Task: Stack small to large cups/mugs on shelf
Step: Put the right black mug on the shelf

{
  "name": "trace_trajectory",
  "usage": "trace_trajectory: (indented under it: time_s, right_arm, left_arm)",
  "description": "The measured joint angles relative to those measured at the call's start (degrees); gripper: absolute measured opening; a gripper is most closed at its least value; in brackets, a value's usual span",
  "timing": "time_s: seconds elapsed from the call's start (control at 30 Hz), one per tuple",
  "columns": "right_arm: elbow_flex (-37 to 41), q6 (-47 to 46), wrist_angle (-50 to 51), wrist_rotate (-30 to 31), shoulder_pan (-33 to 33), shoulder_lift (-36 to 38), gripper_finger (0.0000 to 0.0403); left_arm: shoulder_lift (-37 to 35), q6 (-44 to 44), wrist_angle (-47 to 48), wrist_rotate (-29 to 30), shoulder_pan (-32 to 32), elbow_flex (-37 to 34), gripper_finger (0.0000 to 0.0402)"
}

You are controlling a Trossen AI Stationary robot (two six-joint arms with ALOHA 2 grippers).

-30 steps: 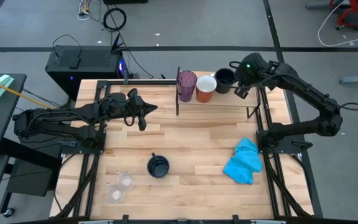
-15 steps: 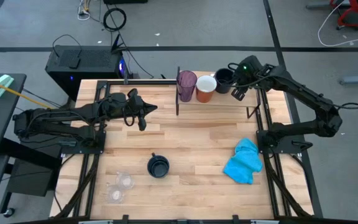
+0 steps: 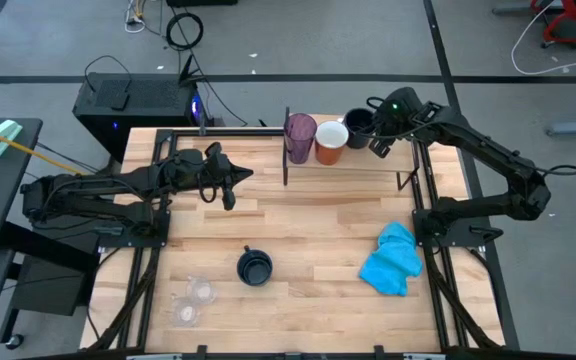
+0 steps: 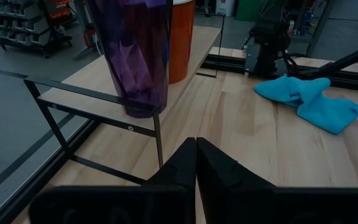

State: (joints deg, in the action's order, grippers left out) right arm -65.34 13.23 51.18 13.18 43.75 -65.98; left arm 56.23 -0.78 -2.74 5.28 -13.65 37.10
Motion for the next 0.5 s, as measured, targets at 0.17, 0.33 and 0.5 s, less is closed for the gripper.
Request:
trace_trajectory:
  time_s: [0.17,0.33,0.5]
  right_arm:
    - [0.0,0.0,-0.1,0.0,0.0,0.0,0.0142]
    - [0.0,-0.7,-0.7,0.0,0.0,0.0,0.0138]
    - [0.0,-1.5,-1.6,-0.1,0.0,0.0,0.0133]
  left_arm:
    - [0.0,0.0,0.0,0.0,0.0,0.0,0.0019]
    - [0.0,0.0,0.0,0.0,0.0,0.0,0.0024]
    - [0.0,0.0,0.0,0.0,0.0,0.0,0.0019]
